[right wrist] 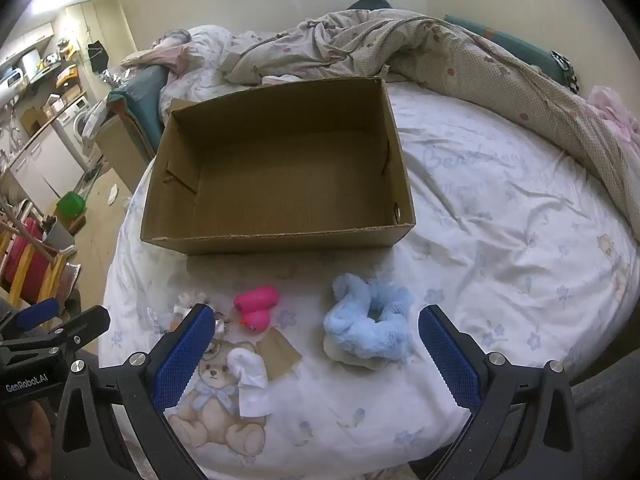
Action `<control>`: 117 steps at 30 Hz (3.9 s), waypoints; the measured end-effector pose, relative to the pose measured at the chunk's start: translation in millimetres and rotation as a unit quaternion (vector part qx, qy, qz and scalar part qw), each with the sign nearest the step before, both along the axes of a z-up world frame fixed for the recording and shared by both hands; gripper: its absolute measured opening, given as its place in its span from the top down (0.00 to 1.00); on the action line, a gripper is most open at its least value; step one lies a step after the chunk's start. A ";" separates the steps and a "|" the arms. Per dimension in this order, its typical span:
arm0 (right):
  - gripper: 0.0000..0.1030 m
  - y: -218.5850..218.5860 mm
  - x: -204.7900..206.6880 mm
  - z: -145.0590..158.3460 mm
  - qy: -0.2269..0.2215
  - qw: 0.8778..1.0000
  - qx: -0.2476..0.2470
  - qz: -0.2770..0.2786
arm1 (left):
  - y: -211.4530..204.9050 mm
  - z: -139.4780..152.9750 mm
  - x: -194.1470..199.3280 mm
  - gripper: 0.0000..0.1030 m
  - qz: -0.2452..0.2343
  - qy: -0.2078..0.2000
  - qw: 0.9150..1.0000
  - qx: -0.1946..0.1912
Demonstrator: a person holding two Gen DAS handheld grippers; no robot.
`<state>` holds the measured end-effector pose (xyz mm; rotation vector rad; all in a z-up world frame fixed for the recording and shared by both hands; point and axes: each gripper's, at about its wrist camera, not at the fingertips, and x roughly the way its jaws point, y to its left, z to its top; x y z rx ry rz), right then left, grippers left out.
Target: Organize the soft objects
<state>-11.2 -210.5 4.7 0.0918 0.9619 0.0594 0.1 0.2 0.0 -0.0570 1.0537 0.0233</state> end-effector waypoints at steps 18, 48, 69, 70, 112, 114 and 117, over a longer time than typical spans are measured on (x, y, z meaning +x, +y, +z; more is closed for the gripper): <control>0.00 0.1 0.6 0.0 0.002 1.000 0.002 0.000 | -1.0 2.7 -0.3 0.00 0.005 -0.005 1.000 0.016; 0.00 1.7 0.1 -0.8 -0.001 1.000 0.007 0.002 | 1.3 1.6 0.7 0.00 0.012 -0.001 1.000 0.021; 0.00 2.4 0.0 -1.0 -0.001 1.000 0.007 0.002 | 1.6 1.4 0.3 0.00 0.012 -0.001 1.000 0.020; 0.00 2.2 0.0 -0.9 -0.001 1.000 0.007 0.002 | 1.4 1.5 0.2 0.00 0.012 0.000 1.000 0.020; 0.00 -47.6 65.9 -22.1 0.177 0.983 0.055 0.006 | 31.6 0.7 12.6 0.00 0.064 0.027 0.998 -0.002; 0.00 -57.5 75.7 -36.4 0.202 0.978 0.057 -0.005 | 35.1 -0.6 13.4 0.00 0.071 0.031 0.997 -0.005; 0.00 -67.7 85.7 -66.3 0.255 0.963 0.087 -0.015 | 39.7 -1.3 14.6 0.00 0.079 0.035 0.996 -0.011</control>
